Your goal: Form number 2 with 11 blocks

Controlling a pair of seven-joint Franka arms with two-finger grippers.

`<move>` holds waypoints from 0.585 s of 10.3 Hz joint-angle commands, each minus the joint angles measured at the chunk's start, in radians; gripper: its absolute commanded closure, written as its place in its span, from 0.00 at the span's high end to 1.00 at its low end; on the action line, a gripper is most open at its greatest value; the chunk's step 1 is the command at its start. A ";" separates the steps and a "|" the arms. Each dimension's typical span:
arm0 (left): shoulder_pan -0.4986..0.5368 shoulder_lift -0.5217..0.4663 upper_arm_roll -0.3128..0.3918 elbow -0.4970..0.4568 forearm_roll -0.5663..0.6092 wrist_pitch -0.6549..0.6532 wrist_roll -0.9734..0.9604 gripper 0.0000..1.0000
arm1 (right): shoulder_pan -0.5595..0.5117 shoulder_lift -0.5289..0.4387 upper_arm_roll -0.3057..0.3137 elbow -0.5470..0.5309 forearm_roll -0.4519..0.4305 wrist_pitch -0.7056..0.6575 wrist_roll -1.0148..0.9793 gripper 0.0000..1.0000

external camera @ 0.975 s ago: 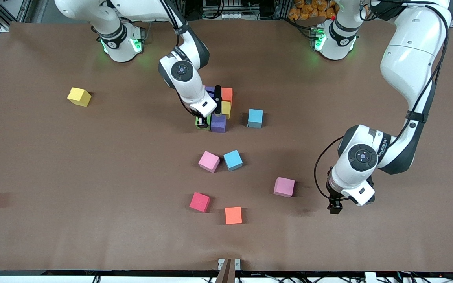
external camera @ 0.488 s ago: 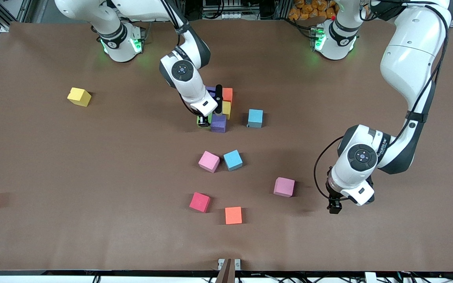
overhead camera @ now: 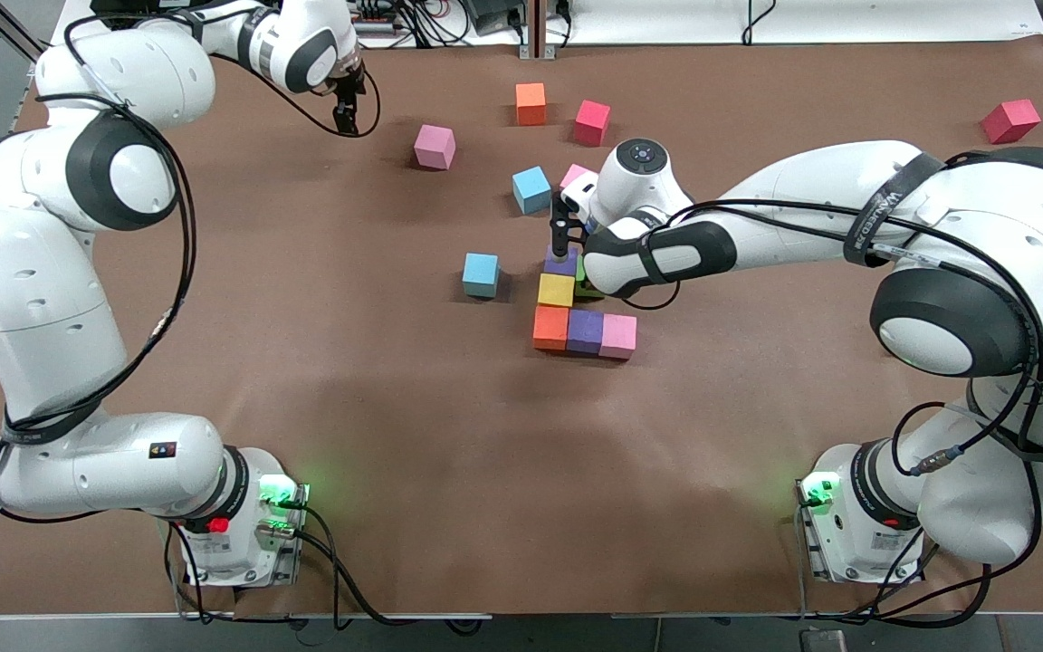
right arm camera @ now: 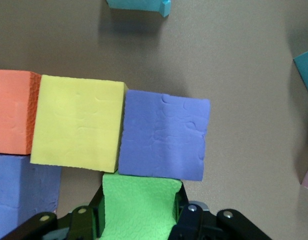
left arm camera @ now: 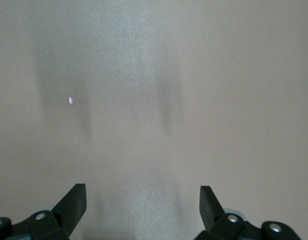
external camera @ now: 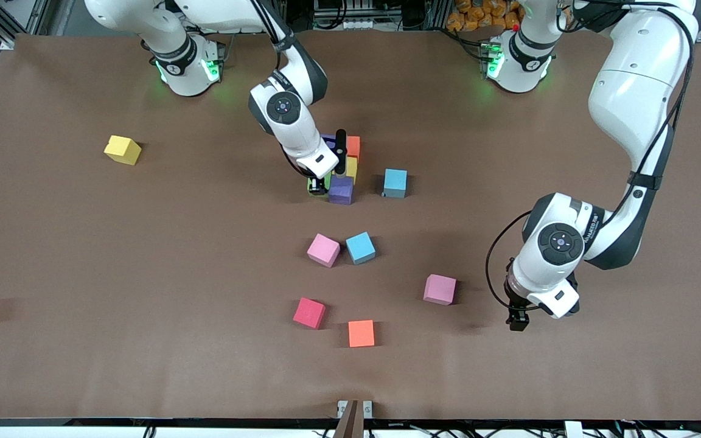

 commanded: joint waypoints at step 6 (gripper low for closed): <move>-0.005 -0.009 0.004 -0.011 -0.002 0.005 -0.016 1.00 | 0.010 0.004 0.011 -0.005 0.021 0.021 0.002 0.00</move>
